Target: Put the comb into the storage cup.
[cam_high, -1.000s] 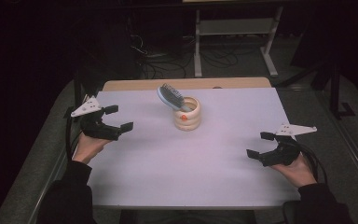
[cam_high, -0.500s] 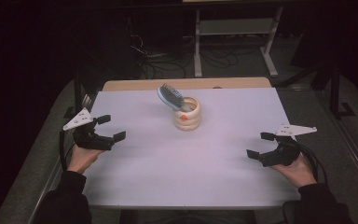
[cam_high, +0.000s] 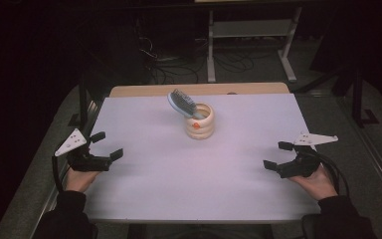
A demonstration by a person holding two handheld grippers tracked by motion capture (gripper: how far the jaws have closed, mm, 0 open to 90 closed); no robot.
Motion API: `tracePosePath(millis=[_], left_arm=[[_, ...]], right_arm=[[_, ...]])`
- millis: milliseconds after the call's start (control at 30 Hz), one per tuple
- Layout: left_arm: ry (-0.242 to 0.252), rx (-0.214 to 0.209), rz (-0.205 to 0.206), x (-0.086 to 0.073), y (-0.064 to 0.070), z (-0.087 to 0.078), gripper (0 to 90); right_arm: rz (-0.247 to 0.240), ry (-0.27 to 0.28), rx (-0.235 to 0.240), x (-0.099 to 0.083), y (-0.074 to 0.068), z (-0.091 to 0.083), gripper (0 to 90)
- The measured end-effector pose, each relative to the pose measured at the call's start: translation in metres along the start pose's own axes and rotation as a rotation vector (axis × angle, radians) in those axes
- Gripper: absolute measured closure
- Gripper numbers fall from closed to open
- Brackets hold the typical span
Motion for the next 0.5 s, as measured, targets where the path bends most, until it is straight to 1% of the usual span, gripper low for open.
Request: tracePosePath(millis=[67,133,233,267,367,433,500], left_arm=[[-0.002,0.018,0.000,-0.004,-0.002,-0.003,0.0],[-0.005,0.029,-0.010,-0.009,-0.003,-0.006,0.0],[-0.005,0.033,-0.013,-0.011,-0.004,-0.008,0.0],[0.001,0.041,-0.027,-0.016,-0.005,-0.013,0.0],[-0.006,0.041,-0.037,-0.020,-0.006,-0.016,0.0],[-0.005,0.033,-0.044,-0.022,-0.006,-0.018,0.0],[-0.010,0.029,-0.043,-0.024,-0.007,-0.020,0.0]], right_arm=[[0.002,0.001,0.000,-0.001,0.000,0.000,0.0],[0.003,0.003,0.000,-0.001,0.000,-0.001,0.0],[0.007,0.006,-0.001,-0.001,0.000,-0.001,0.0],[0.009,0.010,0.001,-0.001,0.001,-0.002,0.0],[0.011,0.010,0.003,-0.001,0.001,-0.001,0.0],[0.014,0.005,0.005,-0.003,0.001,-0.001,0.0],[0.013,0.002,0.004,-0.004,0.001,0.000,0.0]])
Point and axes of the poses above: each handheld gripper's, and its own axes: z roughly forward along the jaws, x roughly out of its top, y roughly to its right, the point moved 4 cm from there along z, roughly forward along the jaws, and after that the axes turned 3 degrees about -x, right-handed, at the moved point
